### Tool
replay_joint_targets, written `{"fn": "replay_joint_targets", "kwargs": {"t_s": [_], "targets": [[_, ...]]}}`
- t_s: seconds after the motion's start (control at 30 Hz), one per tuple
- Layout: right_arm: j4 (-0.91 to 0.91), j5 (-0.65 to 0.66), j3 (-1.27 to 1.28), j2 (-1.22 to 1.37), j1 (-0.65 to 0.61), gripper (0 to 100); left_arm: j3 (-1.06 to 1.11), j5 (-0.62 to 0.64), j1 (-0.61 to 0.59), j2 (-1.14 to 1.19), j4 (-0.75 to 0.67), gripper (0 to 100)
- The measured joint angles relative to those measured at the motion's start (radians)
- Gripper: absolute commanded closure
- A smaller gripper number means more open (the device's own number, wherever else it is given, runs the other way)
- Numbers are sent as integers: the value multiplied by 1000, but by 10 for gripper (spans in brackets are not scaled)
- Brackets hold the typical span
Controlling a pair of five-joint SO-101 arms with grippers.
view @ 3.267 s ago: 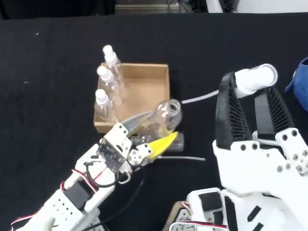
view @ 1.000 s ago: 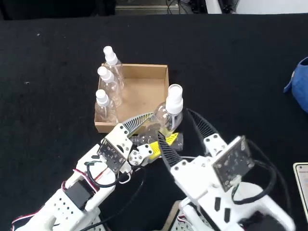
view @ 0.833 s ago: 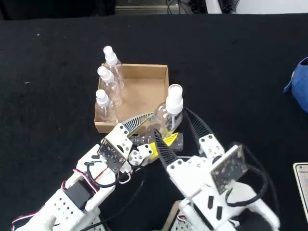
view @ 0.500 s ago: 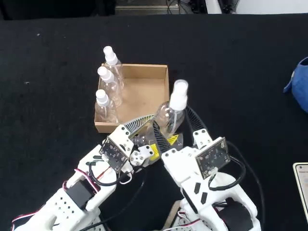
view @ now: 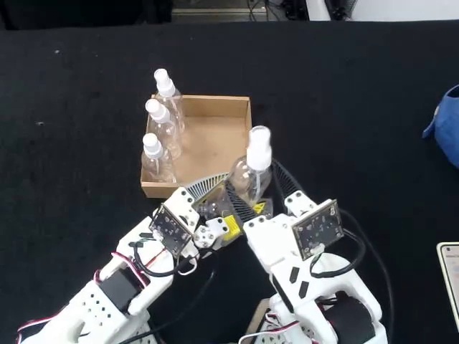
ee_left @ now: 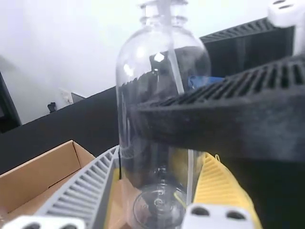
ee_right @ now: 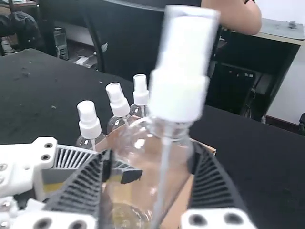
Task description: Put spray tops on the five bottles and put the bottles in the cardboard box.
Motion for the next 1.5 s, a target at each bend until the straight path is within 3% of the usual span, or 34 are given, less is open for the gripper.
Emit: {"fn": "replay_joint_targets", "kwargs": {"t_s": [0.4, 0.6, 0.83, 1.17, 1.27, 1.3, 1.5], "targets": [[5, 2, -15, 0, 20, 989, 0, -2, 3, 0, 0, 962], [5, 2, -15, 0, 20, 989, 0, -2, 3, 0, 5, 811], [-14, 3, 8, 0, 110, 989, -48, -8, 2, -3, 160, 825], [-252, 2, 164, 0, 281, 989, -193, -9, -107, -6, 468, 830], [-341, 2, 169, 3, 284, 989, -195, -9, -66, -8, 545, 924], [-370, 2, 169, 12, 284, 989, -195, -9, -48, -8, 548, 972], [-621, -43, 161, 267, 285, 988, -77, -9, -3, -8, 465, 971]]}}
